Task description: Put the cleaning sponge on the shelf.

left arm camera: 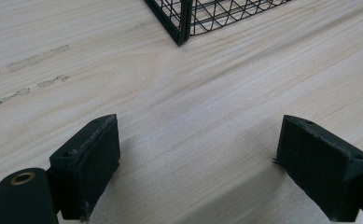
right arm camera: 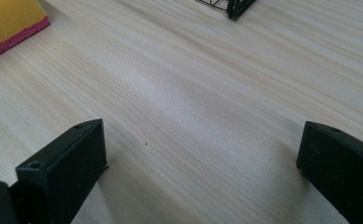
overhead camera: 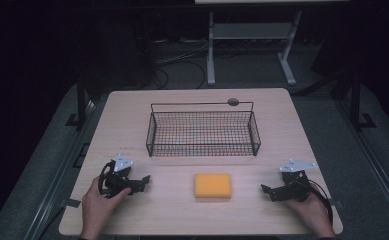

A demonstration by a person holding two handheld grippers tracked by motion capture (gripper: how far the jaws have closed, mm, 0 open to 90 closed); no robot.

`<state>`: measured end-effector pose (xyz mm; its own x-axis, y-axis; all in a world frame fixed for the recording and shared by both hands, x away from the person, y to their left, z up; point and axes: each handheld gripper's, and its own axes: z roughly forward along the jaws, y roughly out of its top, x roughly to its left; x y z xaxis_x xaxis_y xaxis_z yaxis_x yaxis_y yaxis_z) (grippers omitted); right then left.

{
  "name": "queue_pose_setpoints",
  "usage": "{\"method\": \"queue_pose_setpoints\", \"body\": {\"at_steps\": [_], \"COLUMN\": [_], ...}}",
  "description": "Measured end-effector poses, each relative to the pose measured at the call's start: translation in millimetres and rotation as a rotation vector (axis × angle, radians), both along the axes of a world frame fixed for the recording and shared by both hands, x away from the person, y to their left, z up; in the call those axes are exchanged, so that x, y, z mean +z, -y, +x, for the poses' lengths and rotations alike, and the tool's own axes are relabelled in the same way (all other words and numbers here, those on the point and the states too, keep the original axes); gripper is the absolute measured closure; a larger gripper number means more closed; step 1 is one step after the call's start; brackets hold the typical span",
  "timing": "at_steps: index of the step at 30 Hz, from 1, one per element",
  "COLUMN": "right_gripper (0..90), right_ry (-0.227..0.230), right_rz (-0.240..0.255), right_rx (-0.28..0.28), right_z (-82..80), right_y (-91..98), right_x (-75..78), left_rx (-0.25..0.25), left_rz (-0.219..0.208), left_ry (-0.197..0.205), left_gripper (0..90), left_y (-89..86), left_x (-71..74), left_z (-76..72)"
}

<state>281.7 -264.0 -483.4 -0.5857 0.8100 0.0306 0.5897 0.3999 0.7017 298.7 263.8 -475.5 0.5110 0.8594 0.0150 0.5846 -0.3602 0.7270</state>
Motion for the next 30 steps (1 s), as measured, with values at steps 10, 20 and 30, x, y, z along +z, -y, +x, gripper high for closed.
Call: {"method": "queue_pose_setpoints", "body": {"at_steps": [10,20,30], "right_gripper": [11.6,36.4,70.7], "right_ry": [-0.015,-0.034,-0.061], "right_rz": [-0.006,0.057,0.101], "right_rx": [0.002,0.080,0.165], "right_z": [-1.6,-9.1,-10.6], "right_y": [-0.4,-11.8,-16.1], "right_x": [5.0,21.8,28.8], "left_rx": [0.000,0.000,0.000], "left_rz": [-0.001,-0.001,-0.001], "left_ry": [0.000,0.000,0.000], "left_gripper": [12.5,12.5,12.6], "left_y": [-0.1,-0.1,-0.1], "left_x": [0.0,0.0,0.0], "left_z": [0.0,0.0,0.0]}}
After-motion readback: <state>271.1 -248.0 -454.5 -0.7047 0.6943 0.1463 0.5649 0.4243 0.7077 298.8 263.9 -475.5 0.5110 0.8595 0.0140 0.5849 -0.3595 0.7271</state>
